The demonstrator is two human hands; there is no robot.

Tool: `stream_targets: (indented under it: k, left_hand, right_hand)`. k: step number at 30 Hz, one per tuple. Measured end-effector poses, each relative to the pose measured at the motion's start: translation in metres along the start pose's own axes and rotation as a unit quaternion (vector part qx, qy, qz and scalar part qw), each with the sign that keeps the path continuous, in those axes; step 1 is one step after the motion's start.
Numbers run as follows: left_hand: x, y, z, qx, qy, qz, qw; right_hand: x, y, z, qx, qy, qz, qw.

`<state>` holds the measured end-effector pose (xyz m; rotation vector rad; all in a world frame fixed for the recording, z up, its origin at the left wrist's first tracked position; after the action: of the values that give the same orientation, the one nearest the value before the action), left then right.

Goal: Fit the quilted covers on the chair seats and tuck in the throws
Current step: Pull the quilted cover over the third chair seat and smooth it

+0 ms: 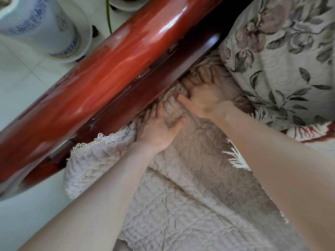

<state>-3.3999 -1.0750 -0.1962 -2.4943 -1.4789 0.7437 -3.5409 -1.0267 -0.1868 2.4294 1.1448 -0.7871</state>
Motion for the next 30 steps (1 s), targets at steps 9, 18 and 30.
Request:
stream_targets:
  k: [9,18,30]
  left_hand:
    - [-0.001,-0.008,-0.045,0.105,-0.185,0.123,0.969]
    - [0.007,-0.017,-0.011,0.091,-0.070,0.111,0.987]
    - [0.000,0.003,-0.054,0.093,-0.195,0.097,0.972]
  right_hand:
    - [-0.016,-0.020,-0.045,-0.040,-0.142,0.028,0.989]
    - [-0.009,-0.029,-0.011,0.020,-0.024,0.038,0.999]
    - [-0.006,-0.003,-0.028,-0.020,-0.037,0.061,0.997]
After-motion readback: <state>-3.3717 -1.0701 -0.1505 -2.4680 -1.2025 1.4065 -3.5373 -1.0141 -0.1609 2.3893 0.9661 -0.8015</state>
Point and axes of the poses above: each hand's wrist, its own z-axis towards the middle knuckle, its own x-axis out of the palm, y = z × x, the point moved 8 cm from there along z, towards the middle knuckle, and after that the axes turned 14 degrees about y, right-handed, at the moved point
